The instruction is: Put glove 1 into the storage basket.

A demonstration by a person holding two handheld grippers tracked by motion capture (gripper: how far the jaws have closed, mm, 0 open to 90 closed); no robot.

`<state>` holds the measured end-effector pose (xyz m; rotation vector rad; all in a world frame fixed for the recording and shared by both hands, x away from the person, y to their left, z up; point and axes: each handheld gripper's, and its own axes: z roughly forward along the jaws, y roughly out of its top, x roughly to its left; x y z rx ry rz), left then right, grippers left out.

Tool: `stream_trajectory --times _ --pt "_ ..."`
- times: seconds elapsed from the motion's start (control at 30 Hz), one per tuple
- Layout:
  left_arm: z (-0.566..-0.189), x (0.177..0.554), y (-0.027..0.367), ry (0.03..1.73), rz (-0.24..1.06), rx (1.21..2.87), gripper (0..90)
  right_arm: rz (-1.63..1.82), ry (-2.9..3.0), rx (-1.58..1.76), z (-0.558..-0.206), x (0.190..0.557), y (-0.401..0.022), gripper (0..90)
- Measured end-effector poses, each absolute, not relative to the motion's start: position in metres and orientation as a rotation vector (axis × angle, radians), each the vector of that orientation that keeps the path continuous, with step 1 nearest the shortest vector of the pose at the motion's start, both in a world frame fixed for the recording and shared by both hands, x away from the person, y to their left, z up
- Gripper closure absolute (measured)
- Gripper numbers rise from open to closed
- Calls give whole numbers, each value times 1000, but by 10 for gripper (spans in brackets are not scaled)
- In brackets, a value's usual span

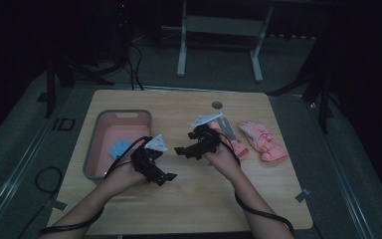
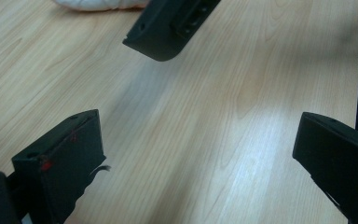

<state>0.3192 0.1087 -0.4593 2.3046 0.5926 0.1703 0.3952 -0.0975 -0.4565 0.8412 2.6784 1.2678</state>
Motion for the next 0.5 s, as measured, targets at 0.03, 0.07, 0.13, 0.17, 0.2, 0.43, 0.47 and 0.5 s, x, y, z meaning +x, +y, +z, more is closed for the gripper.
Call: stream_trajectory --times 0.03,0.07,0.13,0.17,0.2,0.43,0.47,0.5 --pt "-461 317 103 579 179 2301 20 1275 2683 852 -457 394 -102 140" --pt "-461 316 100 574 198 2302 17 1278 2687 862 -460 393 -109 138" --pt "-463 315 95 572 194 2285 17 1282 2681 873 -463 392 -117 136" --pt "-464 315 92 571 180 2278 17 1288 2677 883 -464 392 -121 136" --pt "-466 315 89 572 168 2281 17 1289 2675 888 -465 392 -126 136" --pt "-480 312 69 534 133 2290 17 1279 2642 917 -473 391 -152 142" --pt "-482 311 67 531 123 2290 17 1271 2640 915 -475 391 -155 142" --pt "-484 311 65 532 116 2290 17 1266 2638 921 -476 390 -158 142"
